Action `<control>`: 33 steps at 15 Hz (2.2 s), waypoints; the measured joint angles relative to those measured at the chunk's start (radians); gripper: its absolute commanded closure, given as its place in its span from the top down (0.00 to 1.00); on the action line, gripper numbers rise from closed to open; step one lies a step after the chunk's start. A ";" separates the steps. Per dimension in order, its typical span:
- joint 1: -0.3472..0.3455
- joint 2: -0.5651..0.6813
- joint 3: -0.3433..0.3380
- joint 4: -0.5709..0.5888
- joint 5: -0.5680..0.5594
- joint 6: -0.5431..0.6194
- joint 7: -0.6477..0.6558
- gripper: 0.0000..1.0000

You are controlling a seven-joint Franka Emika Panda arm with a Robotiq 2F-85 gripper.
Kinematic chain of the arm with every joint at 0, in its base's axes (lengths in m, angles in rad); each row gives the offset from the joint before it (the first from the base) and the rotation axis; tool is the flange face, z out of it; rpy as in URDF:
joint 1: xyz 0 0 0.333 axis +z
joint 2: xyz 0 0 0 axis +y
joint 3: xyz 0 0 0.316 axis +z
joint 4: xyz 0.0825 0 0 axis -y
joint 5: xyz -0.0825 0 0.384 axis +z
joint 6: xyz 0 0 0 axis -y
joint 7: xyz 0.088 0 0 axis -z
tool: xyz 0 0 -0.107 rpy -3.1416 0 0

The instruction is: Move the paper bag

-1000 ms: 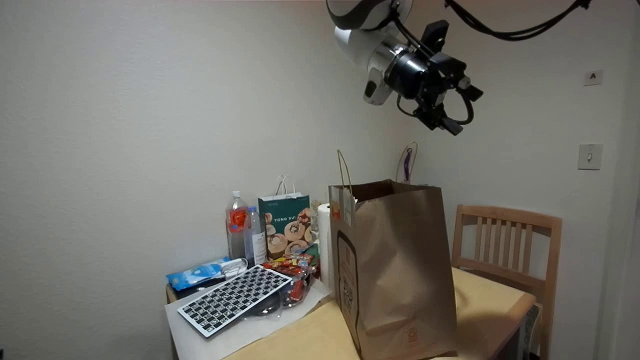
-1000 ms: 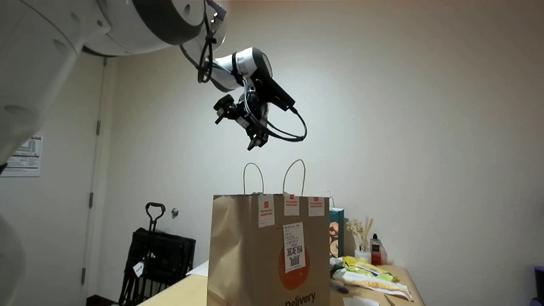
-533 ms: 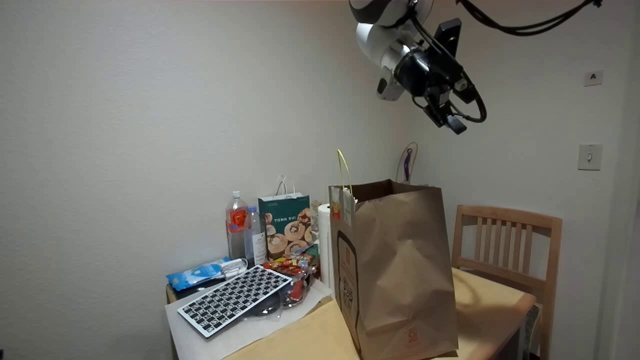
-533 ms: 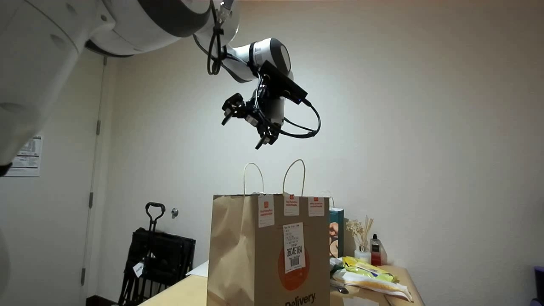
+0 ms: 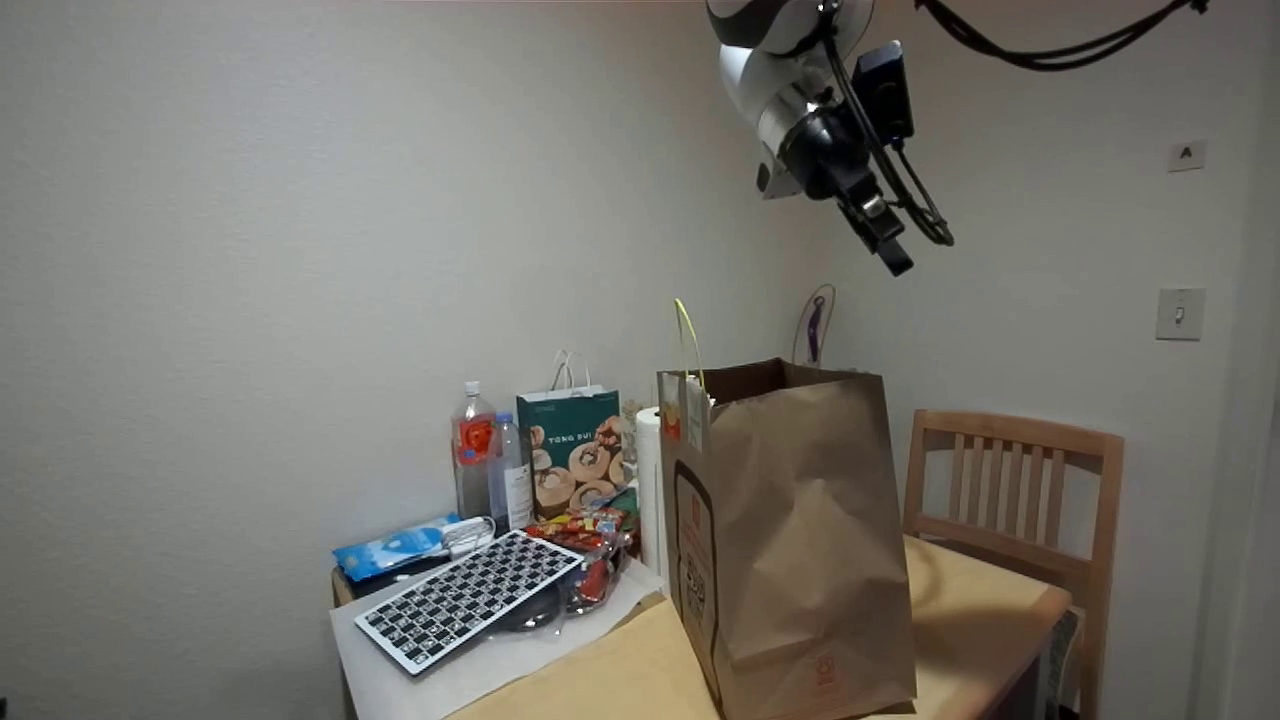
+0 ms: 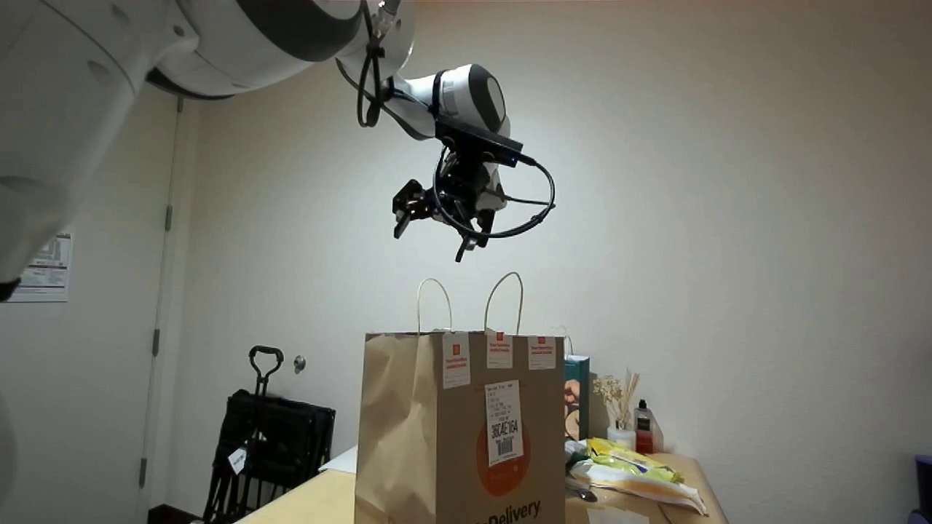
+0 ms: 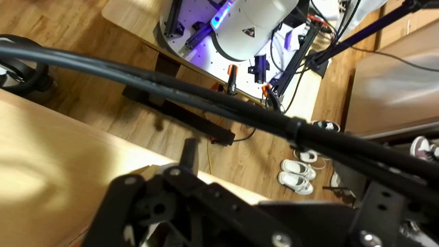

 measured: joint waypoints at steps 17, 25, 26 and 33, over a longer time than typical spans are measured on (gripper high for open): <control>0.004 -0.003 -0.041 -0.013 0.066 0.137 0.419 1.00; 0.022 0.007 -0.041 -0.042 -0.012 0.238 0.466 1.00; 0.022 0.007 -0.041 -0.042 -0.008 0.237 0.472 1.00; 0.045 0.001 -0.043 -0.112 0.081 0.264 0.851 1.00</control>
